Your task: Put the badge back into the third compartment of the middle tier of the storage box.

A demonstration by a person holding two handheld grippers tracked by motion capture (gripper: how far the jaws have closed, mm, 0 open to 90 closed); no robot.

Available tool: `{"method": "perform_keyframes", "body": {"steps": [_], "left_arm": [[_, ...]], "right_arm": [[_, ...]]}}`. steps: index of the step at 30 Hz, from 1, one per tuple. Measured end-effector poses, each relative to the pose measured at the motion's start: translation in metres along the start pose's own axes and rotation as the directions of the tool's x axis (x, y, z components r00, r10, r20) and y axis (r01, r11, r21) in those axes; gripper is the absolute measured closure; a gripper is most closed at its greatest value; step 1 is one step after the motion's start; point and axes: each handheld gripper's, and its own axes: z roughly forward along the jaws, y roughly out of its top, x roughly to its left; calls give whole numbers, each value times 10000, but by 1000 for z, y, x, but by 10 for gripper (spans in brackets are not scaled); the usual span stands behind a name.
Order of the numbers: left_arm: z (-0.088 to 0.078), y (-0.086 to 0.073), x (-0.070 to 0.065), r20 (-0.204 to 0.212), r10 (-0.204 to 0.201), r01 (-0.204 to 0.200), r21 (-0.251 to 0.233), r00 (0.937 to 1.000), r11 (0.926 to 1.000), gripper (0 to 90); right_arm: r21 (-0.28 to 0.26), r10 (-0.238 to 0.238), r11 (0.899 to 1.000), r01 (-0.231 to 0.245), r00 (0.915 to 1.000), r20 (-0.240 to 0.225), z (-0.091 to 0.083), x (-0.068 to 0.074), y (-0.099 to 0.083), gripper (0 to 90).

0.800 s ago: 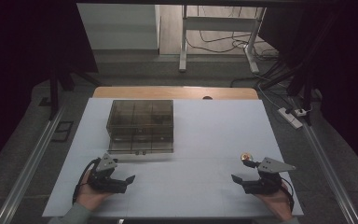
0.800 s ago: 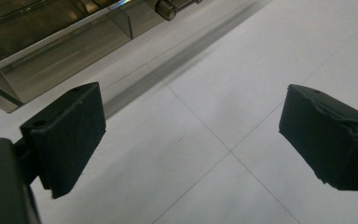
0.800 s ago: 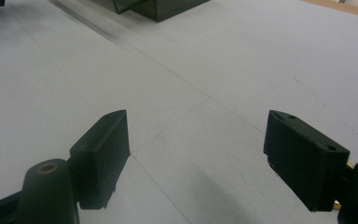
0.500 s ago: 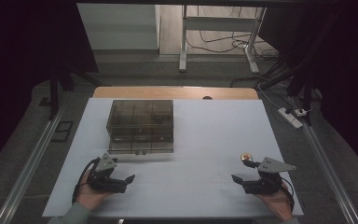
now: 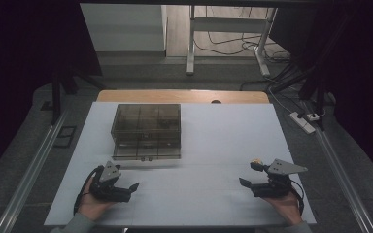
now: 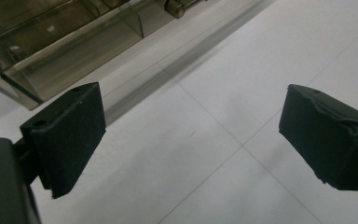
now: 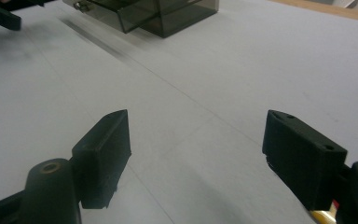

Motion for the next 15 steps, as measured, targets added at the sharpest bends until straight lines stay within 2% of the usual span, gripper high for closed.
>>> {"method": "perform_keyframes", "body": {"steps": [3,6,7,8,9,10,12,13,14,15], "left_arm": [[-3,1,-2,-20,-116,116,-33,9999,9999,72],[-5,3,-6,-50,-22,22,-40,10000,10000,73],[-7,3,-7,-89,52,-53,-69,9999,10000,74],[-11,3,-11,-110,290,-291,-147,9995,9995,77],[-11,3,-11,-110,290,-291,-147,9995,9995,77],[-12,3,-13,-134,388,-391,-171,9992,9991,78],[-13,0,-17,-38,597,-598,-171,9982,9981,79],[-13,0,-17,-38,597,-598,-171,9982,9981,78],[-15,-2,-19,-140,853,-855,-182,9963,9962,78],[-16,-3,-19,-105,885,-887,-219,9960,9958,79]], "right_arm": [[139,44,9999,-43,10000,-46,4,-1,-2,230],[145,21,9999,-22,10000,66,5,-4,-1,233],[129,44,9999,-46,9999,122,5,-6,-1,233],[118,31,9999,-33,9998,177,6,-7,1,232],[118,31,9999,-33,9998,177,6,-7,1,232],[233,-215,9995,208,9993,297,6,-7,2,237],[399,-332,9987,322,9991,265,7,-7,2,239],[412,-327,9987,316,9991,282,8,-7,2,239],[422,-287,9987,276,9993,251,8,-7,2,240],[422,-285,9987,272,9992,285,9,-7,3,241]]}}
